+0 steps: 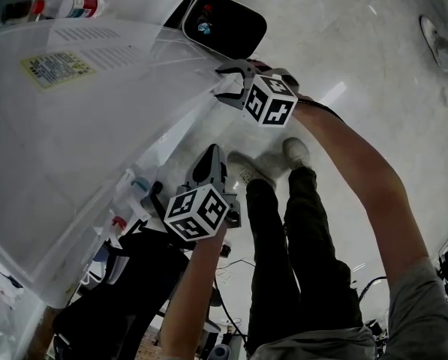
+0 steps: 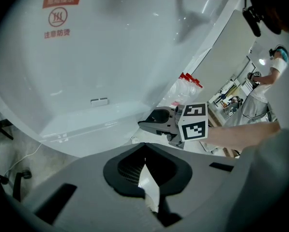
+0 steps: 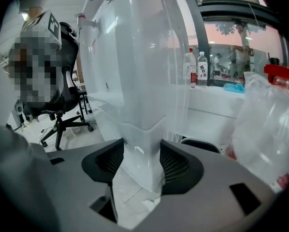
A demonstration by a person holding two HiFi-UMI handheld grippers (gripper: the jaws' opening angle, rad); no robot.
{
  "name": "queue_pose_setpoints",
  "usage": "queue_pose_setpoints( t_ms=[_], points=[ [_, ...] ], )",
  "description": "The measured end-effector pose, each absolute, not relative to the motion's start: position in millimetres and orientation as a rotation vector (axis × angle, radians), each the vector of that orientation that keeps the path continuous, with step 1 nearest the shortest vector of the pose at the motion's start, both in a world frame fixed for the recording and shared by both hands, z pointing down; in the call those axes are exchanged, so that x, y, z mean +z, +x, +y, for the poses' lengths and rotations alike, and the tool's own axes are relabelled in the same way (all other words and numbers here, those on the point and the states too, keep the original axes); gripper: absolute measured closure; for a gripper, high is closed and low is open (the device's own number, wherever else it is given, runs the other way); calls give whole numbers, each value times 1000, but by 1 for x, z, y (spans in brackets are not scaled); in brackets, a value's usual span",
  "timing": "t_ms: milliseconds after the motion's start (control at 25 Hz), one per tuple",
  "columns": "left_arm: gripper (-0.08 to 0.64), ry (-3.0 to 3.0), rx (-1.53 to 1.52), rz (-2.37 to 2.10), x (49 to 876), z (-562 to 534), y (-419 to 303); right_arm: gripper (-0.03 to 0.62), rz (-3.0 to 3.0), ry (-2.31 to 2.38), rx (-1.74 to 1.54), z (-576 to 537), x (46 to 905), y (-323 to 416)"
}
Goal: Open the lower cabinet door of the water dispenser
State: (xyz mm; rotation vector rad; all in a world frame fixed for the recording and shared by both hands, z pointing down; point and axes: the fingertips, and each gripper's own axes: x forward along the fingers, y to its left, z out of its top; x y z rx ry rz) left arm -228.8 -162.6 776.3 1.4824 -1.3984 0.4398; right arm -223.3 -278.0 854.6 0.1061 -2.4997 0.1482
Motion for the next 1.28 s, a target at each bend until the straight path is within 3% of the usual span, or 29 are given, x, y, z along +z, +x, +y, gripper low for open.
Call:
queue_pose_setpoints(
  t_ms=[1280],
  points=[
    [552, 1490, 405, -1395, 773, -116, -216, 373, -2449, 520, 319, -197, 855, -173]
  ],
)
